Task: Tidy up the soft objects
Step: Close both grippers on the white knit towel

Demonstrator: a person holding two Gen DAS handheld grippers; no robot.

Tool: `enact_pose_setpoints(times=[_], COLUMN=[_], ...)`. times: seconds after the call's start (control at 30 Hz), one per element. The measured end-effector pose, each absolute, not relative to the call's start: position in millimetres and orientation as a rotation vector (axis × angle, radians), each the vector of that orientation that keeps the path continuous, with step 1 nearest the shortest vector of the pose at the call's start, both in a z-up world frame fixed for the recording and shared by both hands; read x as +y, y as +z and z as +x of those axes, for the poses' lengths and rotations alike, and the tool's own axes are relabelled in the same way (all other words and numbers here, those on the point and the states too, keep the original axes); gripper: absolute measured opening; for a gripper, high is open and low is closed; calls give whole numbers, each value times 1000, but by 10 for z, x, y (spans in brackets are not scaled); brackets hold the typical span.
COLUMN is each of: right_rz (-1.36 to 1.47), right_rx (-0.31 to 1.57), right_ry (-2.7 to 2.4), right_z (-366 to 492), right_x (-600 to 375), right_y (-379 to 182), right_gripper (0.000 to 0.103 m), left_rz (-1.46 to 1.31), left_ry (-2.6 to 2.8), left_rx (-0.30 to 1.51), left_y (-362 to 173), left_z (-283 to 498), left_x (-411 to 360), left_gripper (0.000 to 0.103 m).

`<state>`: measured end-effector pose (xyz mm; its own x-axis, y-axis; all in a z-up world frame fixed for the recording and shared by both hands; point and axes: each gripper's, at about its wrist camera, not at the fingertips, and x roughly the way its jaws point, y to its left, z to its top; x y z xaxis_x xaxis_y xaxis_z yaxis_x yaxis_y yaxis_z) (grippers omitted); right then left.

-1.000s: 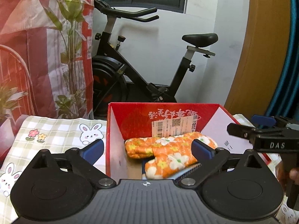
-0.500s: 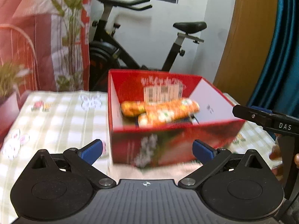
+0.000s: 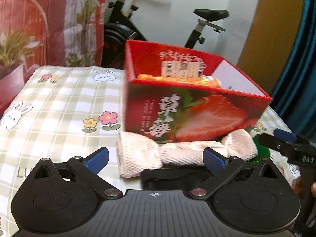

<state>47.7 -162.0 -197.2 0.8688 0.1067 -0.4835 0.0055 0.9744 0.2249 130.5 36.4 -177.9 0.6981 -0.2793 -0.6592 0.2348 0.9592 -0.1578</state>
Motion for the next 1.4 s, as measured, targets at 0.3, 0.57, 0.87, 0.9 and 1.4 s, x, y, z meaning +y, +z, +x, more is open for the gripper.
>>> enact_pose_setpoints(times=[0.3,0.57,0.87,0.9,1.4], right_rz=[172,222,234,218,201], right_rx=[493,575,596,606,664], right_ry=[89,136,88,84,92], right_z=[633,733,842,872,952], right_x=[-1547,-1546,-1653,-1637,-1567], right_y=[-2016,-2185,-2270,-2276,-2335], right_gripper=[99,71,62,59,25], left_rz=[-142,-156,-168,-176,-222], left_ry=[-242,-235,-230,-228,-273], left_rx=[765,796,824,827,798], left_y=[-1936,-2077,-2202,-2219,-2316], left_z=[1501,1593,1689,1700,1708], left_x=[574,562,581,589,529], left_gripper=[89,79,67,66,30])
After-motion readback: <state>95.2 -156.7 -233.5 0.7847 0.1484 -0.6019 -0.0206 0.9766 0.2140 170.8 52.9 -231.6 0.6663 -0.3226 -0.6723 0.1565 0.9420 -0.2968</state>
